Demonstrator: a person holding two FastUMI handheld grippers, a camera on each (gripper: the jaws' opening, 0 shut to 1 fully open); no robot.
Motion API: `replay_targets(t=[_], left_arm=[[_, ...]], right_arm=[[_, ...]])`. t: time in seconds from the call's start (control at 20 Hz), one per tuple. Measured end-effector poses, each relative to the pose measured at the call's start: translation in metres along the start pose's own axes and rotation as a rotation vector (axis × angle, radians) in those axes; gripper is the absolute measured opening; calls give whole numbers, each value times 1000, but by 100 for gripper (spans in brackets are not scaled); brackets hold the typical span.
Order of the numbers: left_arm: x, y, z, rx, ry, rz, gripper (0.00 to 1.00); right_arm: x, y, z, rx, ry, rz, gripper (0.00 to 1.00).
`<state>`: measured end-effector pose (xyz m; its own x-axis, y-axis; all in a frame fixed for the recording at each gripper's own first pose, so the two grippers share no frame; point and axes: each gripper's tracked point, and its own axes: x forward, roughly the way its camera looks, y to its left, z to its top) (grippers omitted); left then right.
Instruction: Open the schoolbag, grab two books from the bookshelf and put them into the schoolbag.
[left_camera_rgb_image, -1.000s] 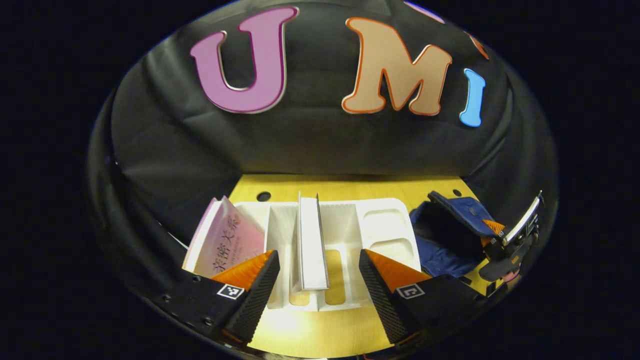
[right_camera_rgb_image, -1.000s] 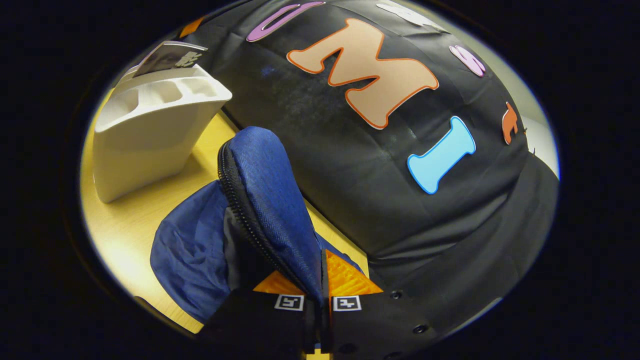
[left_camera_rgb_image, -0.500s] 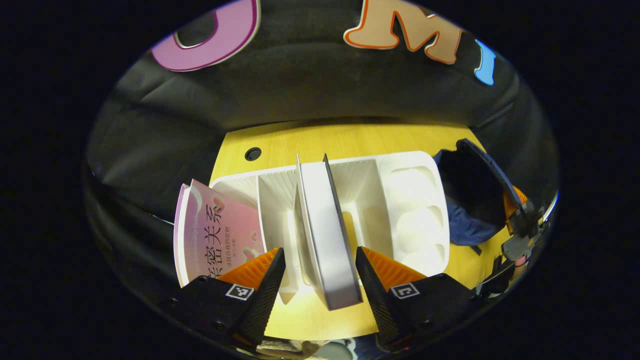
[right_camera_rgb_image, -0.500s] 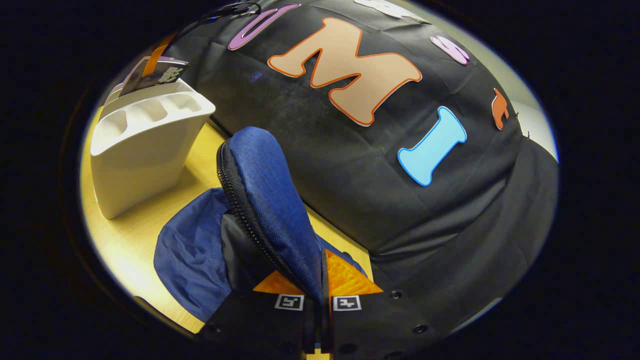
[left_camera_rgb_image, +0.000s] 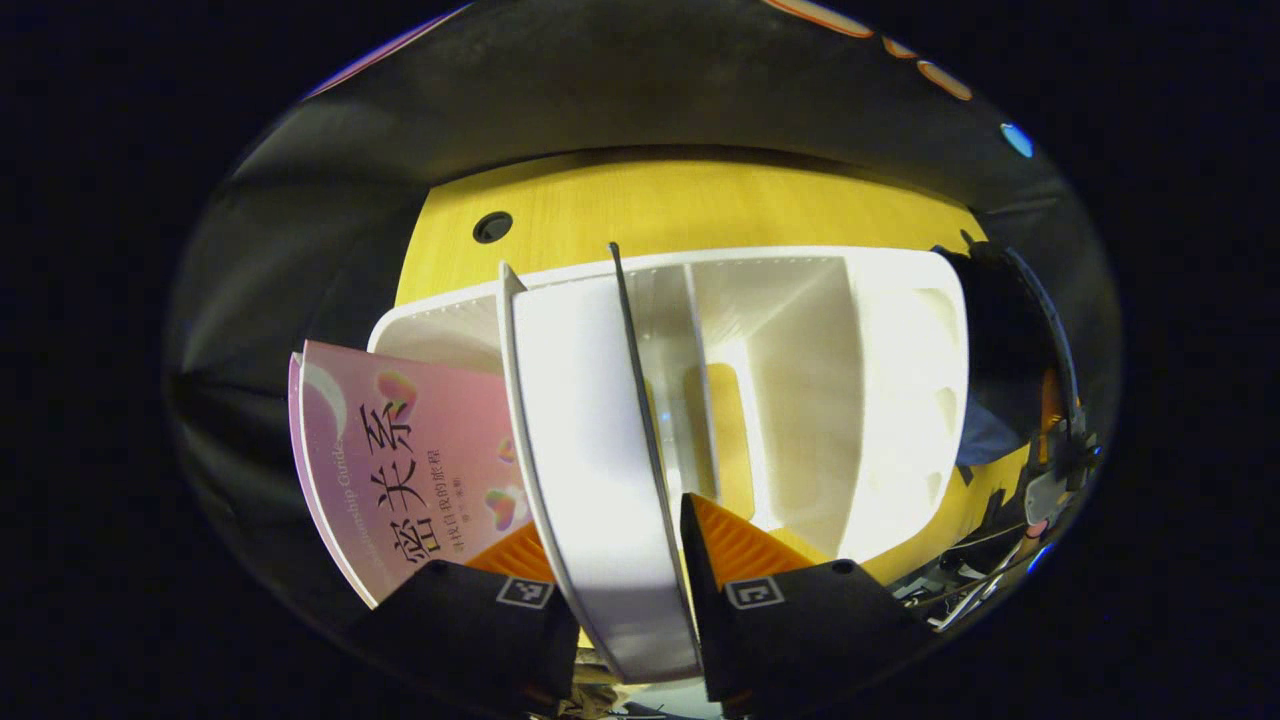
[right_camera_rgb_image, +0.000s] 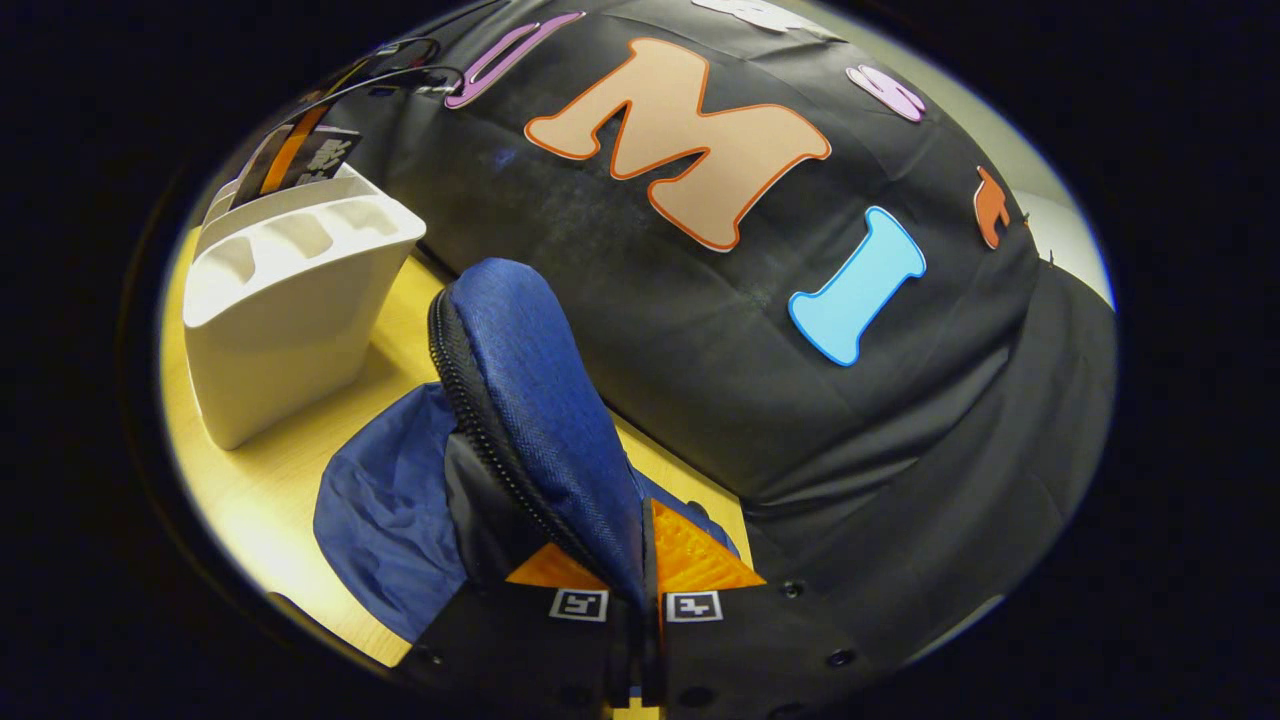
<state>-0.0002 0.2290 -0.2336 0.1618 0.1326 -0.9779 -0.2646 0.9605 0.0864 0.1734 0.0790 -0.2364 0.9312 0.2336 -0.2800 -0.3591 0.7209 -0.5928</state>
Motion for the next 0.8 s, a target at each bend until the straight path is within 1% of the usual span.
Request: replay_targets(t=[0.05, 0.2, 0.25, 0.3, 0.4, 0.45, 0.5, 0.55, 0.6, 0.65, 0.8], left_arm=[[5, 0, -2, -3, 15, -9, 45], [7, 2, -11, -19, 81, -10, 44], [6, 2, -13, -23, 93, -7, 42], [6, 2, -14, -21, 106, -4, 40], [6, 1, -19, -26, 133, -5, 40], [5, 0, -20, -23, 135, -6, 39], [3, 1, -20, -18, 135, -7, 39], [0, 3, -20, -20, 125, -1, 39], [-5, 4, -19, -15, 118, 7, 40], [-12, 7, -21, -9, 105, 18, 39], [-38, 7, -30, 12, 62, 18, 40]], right_arm=[[0, 0, 0, 8, 1, -1, 5], [-1, 2, -1, 11, 6, -6, 5], [-1, 2, 0, 6, 6, -7, 5], [-2, 4, -1, 3, 7, -8, 7], [-3, 5, -1, 2, 8, -10, 7], [-3, 4, -1, 5, 7, -12, 5], [-4, 4, -1, 8, 7, -15, 7], [-4, 4, -2, 11, 10, -15, 5], [-5, 5, -2, 14, 9, -16, 5], [-5, 4, -2, 15, 9, -18, 7], [-6, 3, -2, 16, 8, -28, 7]])
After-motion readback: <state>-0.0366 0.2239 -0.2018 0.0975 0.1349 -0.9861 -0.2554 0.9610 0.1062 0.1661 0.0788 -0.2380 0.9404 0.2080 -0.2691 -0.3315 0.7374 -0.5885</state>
